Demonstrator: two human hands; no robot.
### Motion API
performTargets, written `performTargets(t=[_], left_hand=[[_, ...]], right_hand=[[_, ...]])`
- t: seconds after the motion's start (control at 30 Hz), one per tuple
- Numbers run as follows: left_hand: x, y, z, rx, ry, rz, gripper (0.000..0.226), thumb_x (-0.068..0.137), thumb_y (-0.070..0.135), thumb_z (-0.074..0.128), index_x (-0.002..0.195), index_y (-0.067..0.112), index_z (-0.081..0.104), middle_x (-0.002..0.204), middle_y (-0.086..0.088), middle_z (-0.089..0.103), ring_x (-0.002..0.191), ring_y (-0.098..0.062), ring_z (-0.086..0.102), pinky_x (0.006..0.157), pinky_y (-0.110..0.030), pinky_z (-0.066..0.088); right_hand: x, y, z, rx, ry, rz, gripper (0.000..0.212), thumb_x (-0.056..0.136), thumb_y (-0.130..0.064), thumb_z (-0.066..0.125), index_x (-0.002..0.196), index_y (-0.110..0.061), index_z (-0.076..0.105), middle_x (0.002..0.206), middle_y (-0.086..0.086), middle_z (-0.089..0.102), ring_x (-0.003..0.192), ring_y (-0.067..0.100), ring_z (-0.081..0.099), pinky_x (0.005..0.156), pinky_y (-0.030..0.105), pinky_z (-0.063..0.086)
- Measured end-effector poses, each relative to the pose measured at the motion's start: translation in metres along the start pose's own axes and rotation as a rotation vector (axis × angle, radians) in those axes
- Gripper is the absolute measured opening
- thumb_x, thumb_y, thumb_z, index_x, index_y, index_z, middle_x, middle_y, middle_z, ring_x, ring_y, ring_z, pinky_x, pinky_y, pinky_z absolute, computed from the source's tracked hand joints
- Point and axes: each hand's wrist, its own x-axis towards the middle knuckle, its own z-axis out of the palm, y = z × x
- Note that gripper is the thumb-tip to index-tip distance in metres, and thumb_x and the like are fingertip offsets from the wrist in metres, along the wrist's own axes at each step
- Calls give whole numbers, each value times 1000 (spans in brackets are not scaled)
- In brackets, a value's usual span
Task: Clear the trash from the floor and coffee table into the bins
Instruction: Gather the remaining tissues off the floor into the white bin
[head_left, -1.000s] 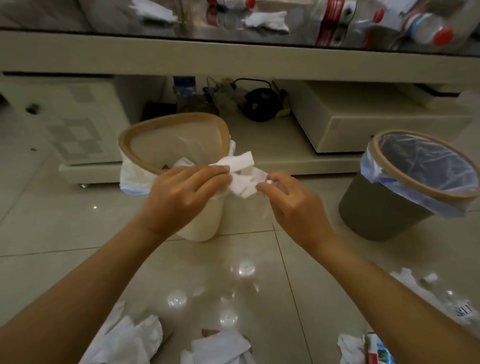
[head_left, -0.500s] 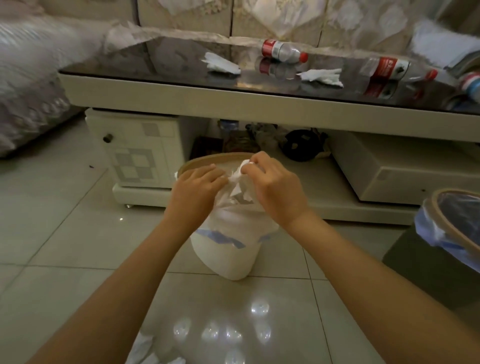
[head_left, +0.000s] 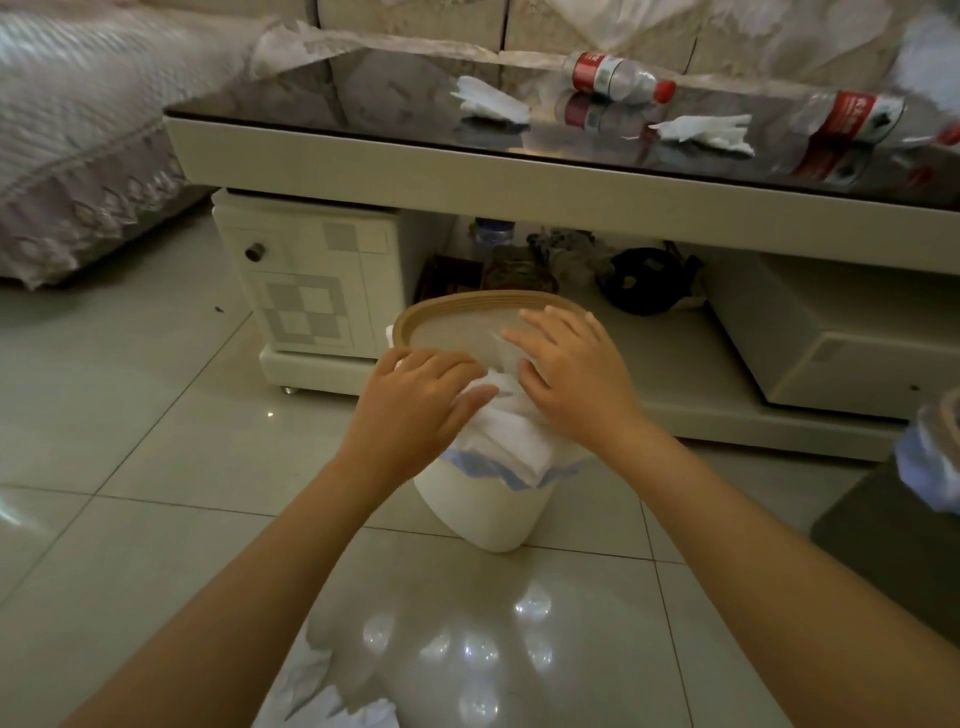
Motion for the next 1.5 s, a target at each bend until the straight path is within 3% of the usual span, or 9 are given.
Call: performTargets(t=[0.1,0.2,0.37,0.53,0.77,0.97,1.13,1.33,1.5], left_hand=[[0,7,-3,-18,-126,162,51,89,60,44,115,22,65,115,1,68,106,-18,62,96,-38,40],[5,16,-3,21,-117,277,31,87,44,60,101,19,71,98,-3,73,92,-23,68,88,-42,48],[26,32,1,-86,-57,61,48,93,45,34,87,17,73,79,-3,72,73,-24,66,78,-40,48],[54,44,17,121,-170,-80,37,95,35,48,130,26,53,128,0,60,119,-23,50,104,-43,30],[24,117,34,20,-56,205,52,94,46,43,138,18,47,139,-4,52,125,-23,50,100,-42,39],[-35,182,80,71,-471,458,74,95,56,35,151,25,-4,160,-2,4,146,-23,10,115,-45,14],[-54,219,106,13,-555,486,72,94,53,39,150,27,2,159,-1,12,144,-23,15,113,-43,19],[-52,269,130,-53,-621,471,71,93,55,41,150,28,7,157,1,19,142,-21,22,110,-40,25],[-49,314,149,-105,-629,493,71,93,53,44,149,27,10,155,0,22,140,-22,25,107,-39,29]], right_hand=[[-22,5,-12,-57,58,-65,37,95,-25,46,130,-20,55,144,6,46,136,26,35,114,50,20],[-43,10,-17,-103,53,-76,35,95,-25,47,128,-18,57,141,9,48,133,29,39,111,53,25],[-73,23,-17,-108,106,-23,37,94,-27,49,128,-15,56,137,12,53,128,31,46,106,52,35],[-100,40,-13,-151,68,20,45,94,-30,49,137,-18,47,141,9,49,132,27,43,108,49,34],[-169,74,-16,-272,-57,18,55,92,-36,52,142,-18,39,143,11,46,132,29,42,108,50,33],[-259,101,-15,-290,-240,116,61,91,-42,51,144,-17,35,145,13,42,130,31,44,105,48,38],[-327,110,-2,-190,-297,280,61,90,-39,56,144,-18,36,146,11,42,130,30,44,105,46,39],[-405,125,21,-34,-373,595,62,95,-46,40,149,-29,16,157,1,19,142,22,22,116,40,17],[-459,142,24,-47,-418,711,63,94,-44,43,149,-29,17,157,2,20,142,21,20,115,40,20]])
